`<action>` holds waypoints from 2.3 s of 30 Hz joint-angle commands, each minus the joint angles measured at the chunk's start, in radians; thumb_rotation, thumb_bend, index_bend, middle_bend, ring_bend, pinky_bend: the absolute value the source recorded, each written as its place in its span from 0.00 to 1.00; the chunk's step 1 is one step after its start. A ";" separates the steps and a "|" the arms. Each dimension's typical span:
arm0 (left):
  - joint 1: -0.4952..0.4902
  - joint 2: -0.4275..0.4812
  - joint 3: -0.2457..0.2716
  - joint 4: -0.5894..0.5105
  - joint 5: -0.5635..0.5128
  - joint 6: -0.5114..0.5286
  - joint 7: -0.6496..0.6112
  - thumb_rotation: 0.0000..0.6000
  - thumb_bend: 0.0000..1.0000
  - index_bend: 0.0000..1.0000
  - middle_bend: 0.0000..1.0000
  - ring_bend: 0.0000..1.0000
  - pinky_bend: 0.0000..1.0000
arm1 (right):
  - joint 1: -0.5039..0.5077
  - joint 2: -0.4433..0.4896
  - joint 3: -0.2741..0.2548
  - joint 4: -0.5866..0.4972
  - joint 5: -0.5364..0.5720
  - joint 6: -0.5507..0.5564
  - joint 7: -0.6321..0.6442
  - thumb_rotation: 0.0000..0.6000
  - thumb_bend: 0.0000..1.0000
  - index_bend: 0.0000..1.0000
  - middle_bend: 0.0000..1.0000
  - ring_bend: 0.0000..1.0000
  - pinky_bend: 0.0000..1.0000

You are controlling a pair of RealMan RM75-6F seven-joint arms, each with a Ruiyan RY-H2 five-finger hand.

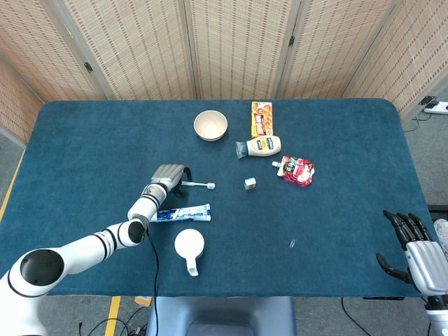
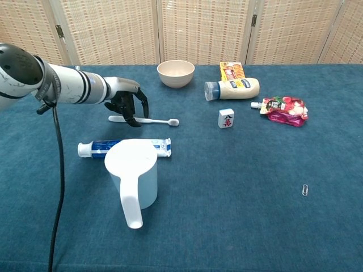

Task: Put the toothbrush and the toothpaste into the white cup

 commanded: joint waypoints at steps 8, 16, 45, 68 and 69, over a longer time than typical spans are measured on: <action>0.034 -0.049 -0.015 0.027 0.120 0.120 -0.048 1.00 0.37 0.48 0.97 0.88 1.00 | -0.004 -0.006 -0.001 0.011 -0.001 0.003 0.010 1.00 0.25 0.06 0.15 0.12 0.08; 0.048 -0.106 -0.030 0.089 0.160 0.156 -0.045 1.00 0.37 0.49 0.97 0.89 1.00 | -0.007 -0.008 -0.002 0.021 0.000 0.004 0.019 1.00 0.25 0.06 0.15 0.12 0.08; 0.061 -0.234 -0.113 0.284 0.163 0.105 0.022 1.00 0.42 0.54 0.98 0.89 1.00 | -0.007 -0.013 0.000 0.039 0.012 -0.009 0.035 1.00 0.25 0.06 0.15 0.12 0.08; 0.152 -0.056 -0.196 0.019 0.314 0.168 -0.131 1.00 0.46 0.60 0.98 0.89 1.00 | -0.003 -0.009 0.002 0.024 -0.002 -0.006 0.023 1.00 0.25 0.06 0.15 0.13 0.08; 0.166 -0.030 -0.200 -0.018 0.323 0.173 -0.146 1.00 0.46 0.60 0.98 0.89 1.00 | -0.003 -0.010 0.002 0.024 -0.004 -0.005 0.024 1.00 0.25 0.06 0.15 0.13 0.08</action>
